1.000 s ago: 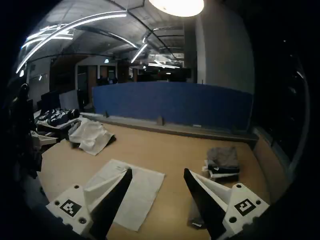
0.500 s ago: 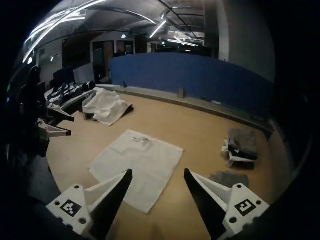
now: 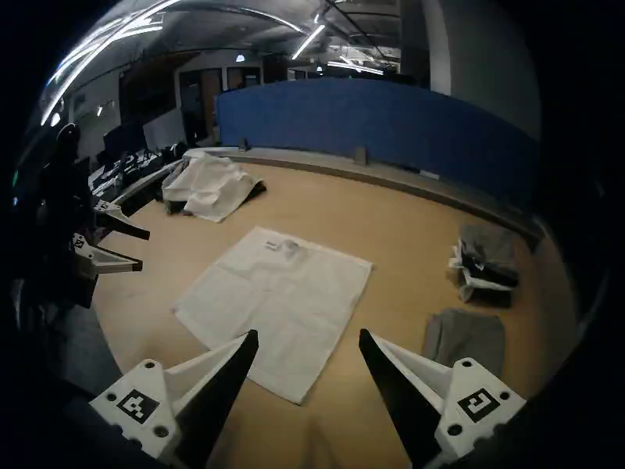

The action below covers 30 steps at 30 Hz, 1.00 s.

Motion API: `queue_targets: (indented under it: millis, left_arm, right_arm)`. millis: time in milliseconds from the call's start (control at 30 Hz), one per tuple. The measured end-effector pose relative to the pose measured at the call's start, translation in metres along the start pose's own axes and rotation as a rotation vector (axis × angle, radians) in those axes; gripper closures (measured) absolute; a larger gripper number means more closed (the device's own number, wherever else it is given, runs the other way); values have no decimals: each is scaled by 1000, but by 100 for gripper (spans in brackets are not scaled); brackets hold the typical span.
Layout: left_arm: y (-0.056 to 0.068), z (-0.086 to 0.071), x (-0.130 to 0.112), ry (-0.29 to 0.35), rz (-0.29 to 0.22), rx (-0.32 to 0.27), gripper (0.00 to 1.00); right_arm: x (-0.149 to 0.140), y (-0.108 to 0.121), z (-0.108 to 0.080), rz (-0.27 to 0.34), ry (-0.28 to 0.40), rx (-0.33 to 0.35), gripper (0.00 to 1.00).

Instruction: Fold towel

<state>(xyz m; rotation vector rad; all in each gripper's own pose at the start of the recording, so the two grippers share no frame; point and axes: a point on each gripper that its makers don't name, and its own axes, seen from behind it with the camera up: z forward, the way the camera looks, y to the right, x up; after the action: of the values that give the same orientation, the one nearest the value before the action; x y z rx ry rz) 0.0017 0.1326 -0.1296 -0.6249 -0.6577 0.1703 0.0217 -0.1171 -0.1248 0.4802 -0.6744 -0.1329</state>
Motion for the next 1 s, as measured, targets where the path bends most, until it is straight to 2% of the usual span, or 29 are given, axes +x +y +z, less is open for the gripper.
queue_targets:
  millis: [167, 567, 800, 1000]
  left_arm:
    - [4, 10, -19, -40, 21, -15, 1]
    - [16, 35, -59, -120, 35, -50, 2]
    - [17, 45, -76, -157, 31, -63, 2]
    - [16, 49, -86, -176, 33, -69, 1]
  right_arm:
    - [-14, 0, 11, 3, -16, -13, 0]
    - [-58, -12, 37, -1, -105, 10, 0]
    - [-76, -13, 49, 13, -139, 10, 1]
    - [-88, -16, 54, 23, -168, 19, 6]
